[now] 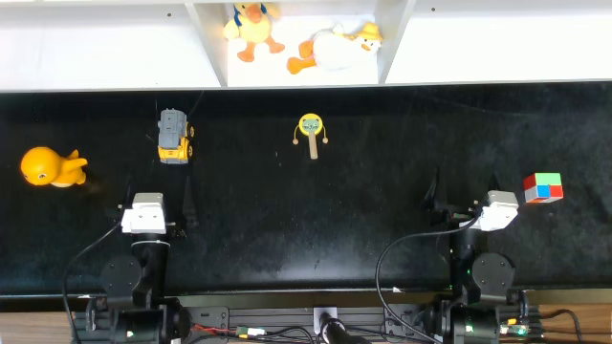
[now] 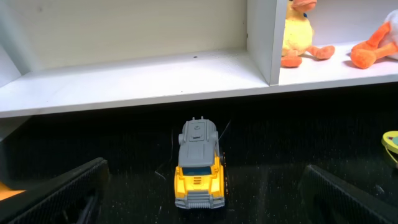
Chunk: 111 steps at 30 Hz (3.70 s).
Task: Store Toys
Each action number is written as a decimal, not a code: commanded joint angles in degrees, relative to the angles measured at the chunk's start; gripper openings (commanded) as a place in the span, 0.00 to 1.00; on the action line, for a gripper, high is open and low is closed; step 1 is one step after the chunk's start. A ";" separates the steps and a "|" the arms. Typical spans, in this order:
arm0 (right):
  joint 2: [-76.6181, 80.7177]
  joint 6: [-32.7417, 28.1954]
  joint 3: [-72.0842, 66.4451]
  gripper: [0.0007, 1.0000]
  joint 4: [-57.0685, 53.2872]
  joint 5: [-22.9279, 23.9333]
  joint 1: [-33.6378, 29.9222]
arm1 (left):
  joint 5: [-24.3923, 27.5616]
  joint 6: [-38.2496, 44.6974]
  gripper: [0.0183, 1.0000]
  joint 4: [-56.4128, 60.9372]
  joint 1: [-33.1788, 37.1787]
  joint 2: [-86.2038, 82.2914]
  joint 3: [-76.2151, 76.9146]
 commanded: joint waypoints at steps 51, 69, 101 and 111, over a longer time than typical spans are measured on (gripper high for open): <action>-0.55 0.26 -0.76 1.00 0.17 -0.20 -0.04 | 31.34 35.23 1.00 -51.69 49.42 60.78 54.47; -0.55 0.24 -0.76 0.99 0.17 -0.20 -0.04 | 21.33 35.08 1.00 -33.48 52.50 75.47 54.47; -0.55 0.24 -0.76 0.99 0.17 -0.20 -0.04 | 27.10 27.91 0.35 -17.18 49.75 85.18 54.47; -0.55 0.24 -0.76 0.99 0.17 -0.20 -0.04 | 30.84 18.60 0.19 -19.74 49.75 79.56 54.47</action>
